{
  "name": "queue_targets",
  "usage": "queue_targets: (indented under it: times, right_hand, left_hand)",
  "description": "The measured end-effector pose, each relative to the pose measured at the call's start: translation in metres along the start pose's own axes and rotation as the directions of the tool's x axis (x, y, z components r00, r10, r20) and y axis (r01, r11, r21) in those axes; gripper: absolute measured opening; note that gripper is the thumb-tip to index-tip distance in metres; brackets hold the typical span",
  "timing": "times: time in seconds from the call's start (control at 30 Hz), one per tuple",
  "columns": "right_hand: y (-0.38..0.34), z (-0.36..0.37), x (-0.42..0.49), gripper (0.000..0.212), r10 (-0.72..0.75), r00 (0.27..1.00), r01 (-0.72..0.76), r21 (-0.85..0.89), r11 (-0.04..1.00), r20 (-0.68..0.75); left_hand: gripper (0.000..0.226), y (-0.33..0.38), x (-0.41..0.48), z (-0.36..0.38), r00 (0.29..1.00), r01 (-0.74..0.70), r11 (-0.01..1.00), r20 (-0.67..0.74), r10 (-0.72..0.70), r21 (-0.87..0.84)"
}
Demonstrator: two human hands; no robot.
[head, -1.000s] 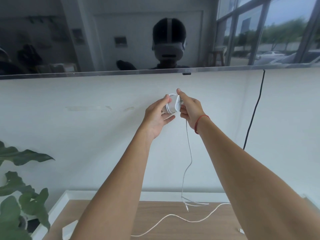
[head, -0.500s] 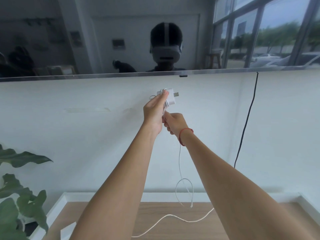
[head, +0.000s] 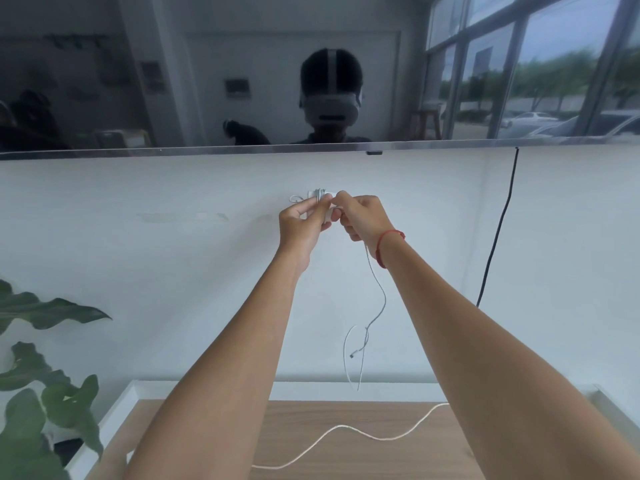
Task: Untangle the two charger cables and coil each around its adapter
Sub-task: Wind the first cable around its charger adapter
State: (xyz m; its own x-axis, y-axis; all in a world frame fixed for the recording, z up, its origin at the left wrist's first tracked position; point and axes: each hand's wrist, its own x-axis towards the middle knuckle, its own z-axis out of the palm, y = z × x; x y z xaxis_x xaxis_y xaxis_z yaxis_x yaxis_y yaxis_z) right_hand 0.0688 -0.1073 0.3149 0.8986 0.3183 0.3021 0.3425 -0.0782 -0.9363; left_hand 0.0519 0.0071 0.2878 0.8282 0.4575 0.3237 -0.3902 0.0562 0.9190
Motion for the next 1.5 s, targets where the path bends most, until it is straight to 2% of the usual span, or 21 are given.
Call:
queue_targets:
  times: [0.2,0.37,0.43,0.57,0.67,0.83,0.97,1.03,1.17,1.27,1.4,1.5]
  right_hand:
    - [-0.016,0.012,0.000,0.027,0.084,0.996,-0.085,0.081,0.993,0.012]
    - [-0.027,0.024,0.000,0.028,0.118,0.986,-0.133,0.125,0.983,0.119]
    - [-0.028,0.029,0.000,0.025,0.104,0.990,-0.114,0.095,0.989,0.098]
    - [-0.025,0.040,-0.004,0.027,0.027,0.998,-0.023,-0.075,0.997,0.059]
    - [-0.021,0.044,-0.009,0.030,-0.052,0.997,0.044,-0.149,0.988,-0.049]
    - [-0.007,0.043,-0.017,0.040,-0.089,0.978,0.084,-0.036,0.996,-0.189]
    - [0.002,0.041,-0.023,0.052,0.071,0.970,-0.047,0.105,0.993,-0.234]
    - [0.005,0.045,-0.024,0.051,0.090,0.967,-0.063,0.118,0.991,-0.238]
    - [0.010,0.058,-0.019,0.048,0.038,0.959,-0.036,0.010,0.999,-0.282]
    - [0.010,0.068,-0.020,0.049,0.062,0.963,-0.055,0.036,0.998,-0.262]
    - [0.016,0.080,-0.027,0.051,0.099,0.991,-0.106,-0.078,0.991,-0.087]
    - [0.012,0.085,-0.027,0.049,0.089,0.996,-0.088,-0.121,0.989,0.009]
  left_hand:
    - [0.024,0.005,-0.009,-0.023,0.999,0.053,0.998,0.014,-0.052,-0.023]
    - [0.026,0.014,-0.010,-0.050,0.988,0.080,0.996,0.137,-0.074,-0.036]
    - [0.028,0.012,-0.009,-0.060,0.982,0.075,0.997,0.172,-0.074,-0.002]
    - [0.026,0.010,-0.013,-0.072,0.977,0.087,0.995,0.193,-0.095,0.050]
    - [0.023,0.014,-0.018,-0.075,0.967,0.114,0.993,0.227,-0.117,0.027]
    - [0.021,0.030,-0.026,-0.071,0.945,0.149,0.988,0.299,-0.131,-0.037]
    - [0.021,0.039,-0.032,-0.069,0.933,0.179,0.979,0.332,-0.138,-0.096]
    - [0.021,0.041,-0.031,-0.068,0.939,0.177,0.977,0.318,-0.132,-0.116]
    - [0.020,0.044,-0.026,-0.068,0.946,0.201,0.963,0.292,-0.143,-0.178]
    - [0.020,0.048,-0.022,-0.064,0.951,0.200,0.956,0.278,-0.137,-0.213]
    - [0.020,0.053,-0.018,-0.057,0.978,0.164,0.958,0.170,-0.125,-0.234]
    - [0.019,0.047,-0.011,-0.056,0.995,0.079,0.987,0.068,-0.070,-0.142]
